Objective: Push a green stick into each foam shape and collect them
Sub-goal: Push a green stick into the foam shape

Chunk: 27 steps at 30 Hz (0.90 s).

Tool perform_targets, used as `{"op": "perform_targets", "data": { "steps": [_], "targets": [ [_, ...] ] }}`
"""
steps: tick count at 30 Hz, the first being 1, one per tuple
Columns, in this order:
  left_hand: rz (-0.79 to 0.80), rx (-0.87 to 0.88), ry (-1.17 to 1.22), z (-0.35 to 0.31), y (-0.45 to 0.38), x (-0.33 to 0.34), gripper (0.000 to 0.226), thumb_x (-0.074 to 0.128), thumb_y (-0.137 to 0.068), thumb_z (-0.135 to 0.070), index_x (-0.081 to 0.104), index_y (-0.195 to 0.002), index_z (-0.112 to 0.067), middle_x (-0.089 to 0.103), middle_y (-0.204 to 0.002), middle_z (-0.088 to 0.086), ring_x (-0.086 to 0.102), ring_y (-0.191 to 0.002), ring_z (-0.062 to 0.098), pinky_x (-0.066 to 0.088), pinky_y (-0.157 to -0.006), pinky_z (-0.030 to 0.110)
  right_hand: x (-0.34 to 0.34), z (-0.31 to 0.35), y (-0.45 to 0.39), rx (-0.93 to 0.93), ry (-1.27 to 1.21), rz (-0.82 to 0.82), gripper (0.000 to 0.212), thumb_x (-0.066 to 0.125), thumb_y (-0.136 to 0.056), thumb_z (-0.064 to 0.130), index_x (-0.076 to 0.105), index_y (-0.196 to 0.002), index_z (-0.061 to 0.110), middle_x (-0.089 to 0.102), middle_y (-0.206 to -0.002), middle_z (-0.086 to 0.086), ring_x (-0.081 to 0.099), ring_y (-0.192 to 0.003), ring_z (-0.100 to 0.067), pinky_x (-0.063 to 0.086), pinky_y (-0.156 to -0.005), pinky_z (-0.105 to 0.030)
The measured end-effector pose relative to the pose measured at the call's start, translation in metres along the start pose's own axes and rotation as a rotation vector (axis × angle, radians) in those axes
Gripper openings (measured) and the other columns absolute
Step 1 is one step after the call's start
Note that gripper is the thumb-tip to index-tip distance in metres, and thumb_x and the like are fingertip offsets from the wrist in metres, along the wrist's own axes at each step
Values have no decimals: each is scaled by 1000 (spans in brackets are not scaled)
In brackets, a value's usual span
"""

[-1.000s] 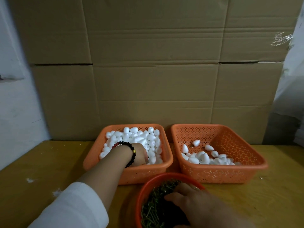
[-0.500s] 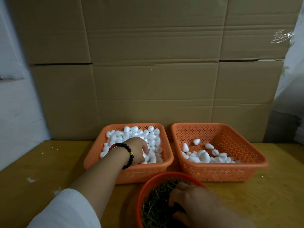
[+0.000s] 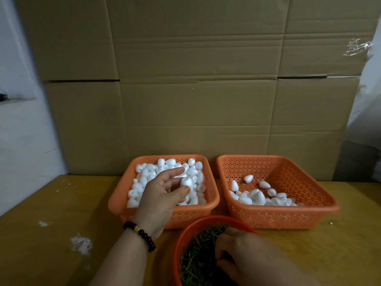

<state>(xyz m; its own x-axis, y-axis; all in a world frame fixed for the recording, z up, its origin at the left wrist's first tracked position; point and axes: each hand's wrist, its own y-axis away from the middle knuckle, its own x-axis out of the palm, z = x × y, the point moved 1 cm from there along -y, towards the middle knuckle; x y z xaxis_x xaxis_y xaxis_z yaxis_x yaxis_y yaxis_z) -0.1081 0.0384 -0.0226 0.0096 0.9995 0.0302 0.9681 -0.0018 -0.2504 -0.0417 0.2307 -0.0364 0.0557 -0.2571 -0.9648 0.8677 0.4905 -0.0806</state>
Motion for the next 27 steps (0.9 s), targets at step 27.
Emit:
{"op": "perform_targets", "data": {
  "steps": [27],
  "targets": [
    [250, -365, 747, -16, 14, 15, 36, 60, -73, 3, 63, -109, -1, 68, -99, 22, 69, -92, 32, 60, -70, 34, -9, -5, 4, 74, -228, -146, 6, 62, -79, 31, 57, -82, 33, 64, -73, 11, 61, -72, -3, 47, -62, -15]
  ]
}}
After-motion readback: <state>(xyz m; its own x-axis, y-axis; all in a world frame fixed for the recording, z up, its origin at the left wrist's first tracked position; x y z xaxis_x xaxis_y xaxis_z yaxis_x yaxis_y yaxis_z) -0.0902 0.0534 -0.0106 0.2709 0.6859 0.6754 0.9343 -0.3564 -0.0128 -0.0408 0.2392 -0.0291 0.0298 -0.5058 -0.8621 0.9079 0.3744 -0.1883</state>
